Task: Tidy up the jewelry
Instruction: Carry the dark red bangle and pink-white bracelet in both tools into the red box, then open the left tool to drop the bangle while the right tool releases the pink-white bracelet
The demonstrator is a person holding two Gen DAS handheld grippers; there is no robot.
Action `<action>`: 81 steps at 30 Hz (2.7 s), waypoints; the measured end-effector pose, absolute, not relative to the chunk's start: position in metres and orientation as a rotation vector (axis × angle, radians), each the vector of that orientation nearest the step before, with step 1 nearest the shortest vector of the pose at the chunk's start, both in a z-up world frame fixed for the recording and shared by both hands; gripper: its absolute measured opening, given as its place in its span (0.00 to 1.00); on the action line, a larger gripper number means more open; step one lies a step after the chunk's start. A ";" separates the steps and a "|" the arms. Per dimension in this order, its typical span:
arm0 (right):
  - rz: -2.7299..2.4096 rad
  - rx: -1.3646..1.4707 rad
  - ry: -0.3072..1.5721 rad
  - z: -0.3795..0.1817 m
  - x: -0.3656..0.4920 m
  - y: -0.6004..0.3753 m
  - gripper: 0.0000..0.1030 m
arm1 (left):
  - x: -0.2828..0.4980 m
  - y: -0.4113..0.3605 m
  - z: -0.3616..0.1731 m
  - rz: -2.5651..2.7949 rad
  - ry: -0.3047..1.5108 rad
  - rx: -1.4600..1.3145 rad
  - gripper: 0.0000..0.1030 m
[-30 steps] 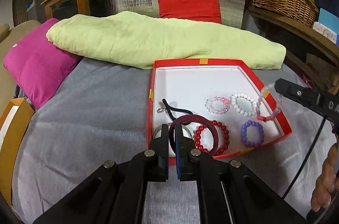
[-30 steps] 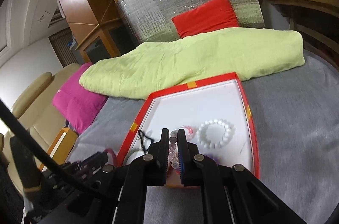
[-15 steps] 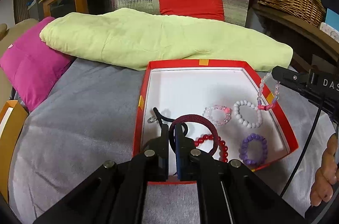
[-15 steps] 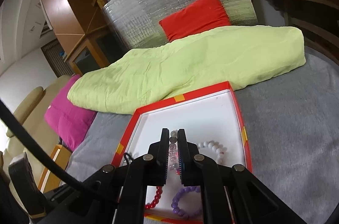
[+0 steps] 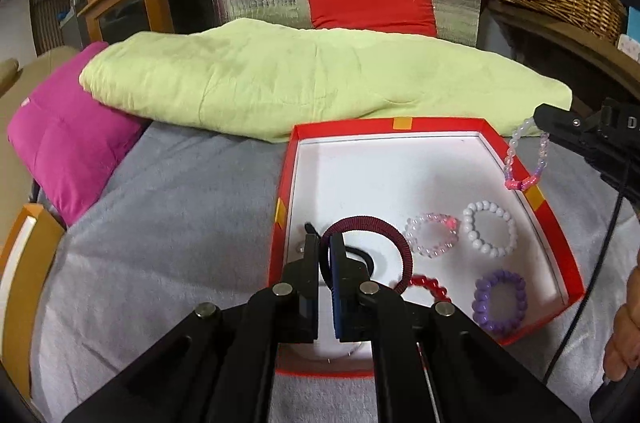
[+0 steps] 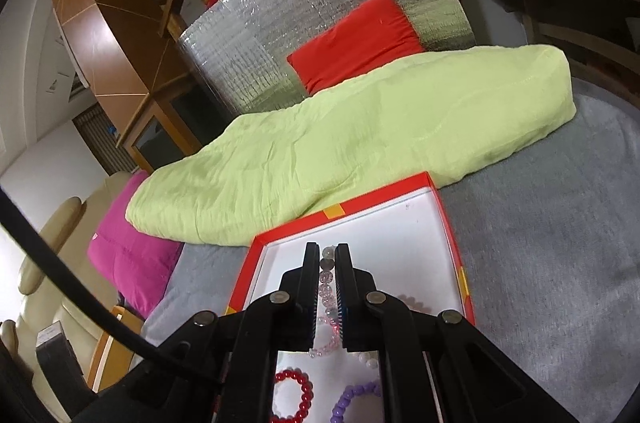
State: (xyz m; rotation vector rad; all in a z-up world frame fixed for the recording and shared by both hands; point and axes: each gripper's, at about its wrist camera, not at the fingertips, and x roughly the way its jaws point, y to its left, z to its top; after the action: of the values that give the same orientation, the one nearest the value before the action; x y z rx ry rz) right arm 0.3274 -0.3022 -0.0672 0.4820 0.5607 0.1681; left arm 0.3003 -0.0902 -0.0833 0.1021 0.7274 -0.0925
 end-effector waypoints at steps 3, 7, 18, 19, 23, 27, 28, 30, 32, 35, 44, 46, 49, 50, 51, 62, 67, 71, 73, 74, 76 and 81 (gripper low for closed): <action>0.167 0.504 0.554 -0.066 0.329 -0.305 0.08 | 0.309 -0.093 -0.078 -0.091 0.721 0.108 0.05; 0.162 0.524 0.555 -0.067 0.335 -0.307 0.08 | 0.325 -0.103 -0.069 -0.096 0.701 0.130 0.05; 0.155 0.527 0.595 -0.082 0.357 -0.307 0.08 | 0.367 -0.115 -0.071 -0.104 0.710 0.152 0.05; 0.153 0.525 0.598 -0.083 0.358 -0.307 0.08 | 0.370 -0.114 -0.072 -0.101 0.714 0.149 0.05; 0.151 0.532 0.618 -0.090 0.364 -0.308 0.08 | 0.378 -0.113 -0.076 -0.098 0.727 0.152 0.05; 0.145 0.528 0.636 -0.096 0.366 -0.307 0.08 | 0.382 -0.112 -0.078 -0.095 0.734 0.152 0.05; 0.144 0.528 0.640 -0.097 0.367 -0.306 0.08 | 0.383 -0.112 -0.079 -0.095 0.735 0.155 0.05; 0.139 0.525 0.643 -0.098 0.366 -0.307 0.08 | 0.384 -0.113 -0.080 -0.095 0.738 0.164 0.05; 0.134 0.525 0.641 -0.097 0.365 -0.309 0.08 | 0.385 -0.113 -0.082 -0.097 0.743 0.164 0.05; 0.128 0.539 0.638 -0.098 0.365 -0.314 0.08 | 0.386 -0.113 -0.085 -0.101 0.756 0.166 0.05; 0.103 0.580 0.647 -0.104 0.367 -0.329 0.08 | 0.392 -0.111 -0.094 -0.146 0.790 0.131 0.05; 0.097 0.593 0.649 -0.106 0.368 -0.334 0.08 | 0.393 -0.111 -0.096 -0.164 0.799 0.117 0.05; 0.095 0.621 0.659 -0.111 0.371 -0.340 0.08 | 0.394 -0.113 -0.100 -0.188 0.817 0.105 0.05; 0.097 0.632 0.664 -0.113 0.372 -0.341 0.08 | 0.393 -0.114 -0.101 -0.198 0.823 0.103 0.05; 0.100 0.639 0.669 -0.114 0.373 -0.342 0.08 | 0.393 -0.116 -0.102 -0.208 0.827 0.101 0.05; 0.152 0.687 0.693 -0.119 0.393 -0.339 0.08 | 0.392 -0.125 -0.112 -0.217 0.863 0.123 0.05; 0.181 0.736 0.698 -0.122 0.398 -0.339 0.08 | 0.392 -0.127 -0.115 -0.218 0.873 0.129 0.05; 0.180 0.758 0.718 -0.129 0.401 -0.337 0.08 | 0.395 -0.125 -0.116 -0.212 0.878 0.130 0.05; 0.162 0.762 0.741 -0.135 0.402 -0.337 0.08 | 0.397 -0.124 -0.116 -0.209 0.882 0.130 0.05; 0.153 0.763 0.750 -0.137 0.403 -0.338 0.08 | 0.398 -0.124 -0.116 -0.209 0.884 0.131 0.05; 0.142 0.760 0.760 -0.140 0.403 -0.339 0.08 | 0.400 -0.123 -0.118 -0.206 0.889 0.133 0.05; 0.122 0.752 0.766 -0.142 0.403 -0.341 0.09 | 0.403 -0.123 -0.121 -0.201 0.904 0.143 0.05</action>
State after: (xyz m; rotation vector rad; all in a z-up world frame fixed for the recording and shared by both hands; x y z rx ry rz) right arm 0.4032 -0.3409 -0.1423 0.7520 0.7656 0.1220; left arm 0.4027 -0.1231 -0.1212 0.1430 0.9039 -0.2014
